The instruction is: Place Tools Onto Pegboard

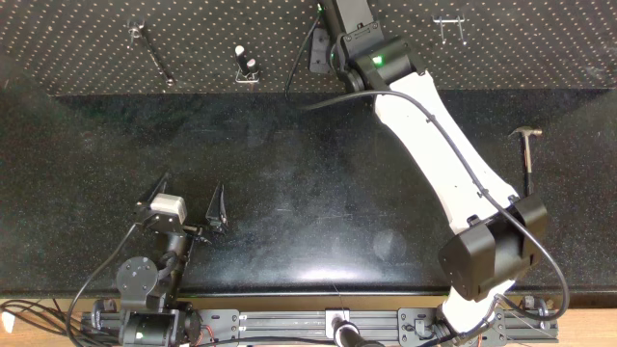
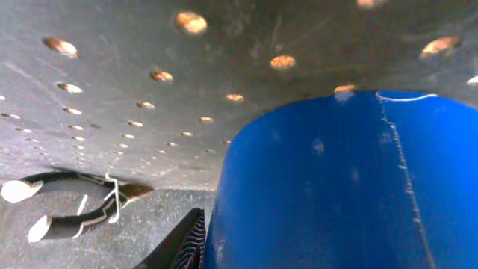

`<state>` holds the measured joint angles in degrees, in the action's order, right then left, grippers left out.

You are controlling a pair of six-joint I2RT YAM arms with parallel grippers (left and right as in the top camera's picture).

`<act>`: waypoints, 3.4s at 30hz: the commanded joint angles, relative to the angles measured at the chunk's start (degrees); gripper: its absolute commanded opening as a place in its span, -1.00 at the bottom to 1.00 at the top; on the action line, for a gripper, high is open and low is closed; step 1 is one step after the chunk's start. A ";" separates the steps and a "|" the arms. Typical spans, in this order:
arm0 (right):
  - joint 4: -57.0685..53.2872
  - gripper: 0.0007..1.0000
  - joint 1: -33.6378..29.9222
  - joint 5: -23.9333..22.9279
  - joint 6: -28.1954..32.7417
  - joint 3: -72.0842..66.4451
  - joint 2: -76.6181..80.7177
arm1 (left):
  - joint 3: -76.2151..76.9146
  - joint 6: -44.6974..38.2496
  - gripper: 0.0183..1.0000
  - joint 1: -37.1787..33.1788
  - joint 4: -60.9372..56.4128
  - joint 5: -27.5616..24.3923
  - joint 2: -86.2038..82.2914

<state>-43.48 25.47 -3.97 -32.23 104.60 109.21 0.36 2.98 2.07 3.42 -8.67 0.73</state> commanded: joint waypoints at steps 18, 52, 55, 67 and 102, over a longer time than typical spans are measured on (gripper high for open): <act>-8.50 -0.38 -2.58 -0.87 -2.64 1.97 2.60 | -0.04 -0.70 0.99 -0.17 0.26 -1.18 -0.55; -13.42 -0.41 -2.51 -1.42 -3.26 9.11 2.60 | -0.04 -0.70 0.99 -0.17 0.26 -1.18 -0.55; -12.83 -0.41 -2.40 -1.33 -3.28 9.33 2.60 | -0.04 -0.70 0.99 -0.17 0.26 -1.18 -0.55; -18.03 -0.40 -2.14 0.42 -3.28 11.69 2.43 | -0.04 -0.70 0.99 -0.17 0.28 -1.18 -0.55; -30.12 -0.40 -0.26 3.08 -3.69 14.91 -9.92 | -0.04 -0.70 0.99 -0.17 0.28 -1.20 -0.55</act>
<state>-70.32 24.69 -0.69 -35.51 118.04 103.35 0.36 2.98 2.07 3.42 -8.67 0.73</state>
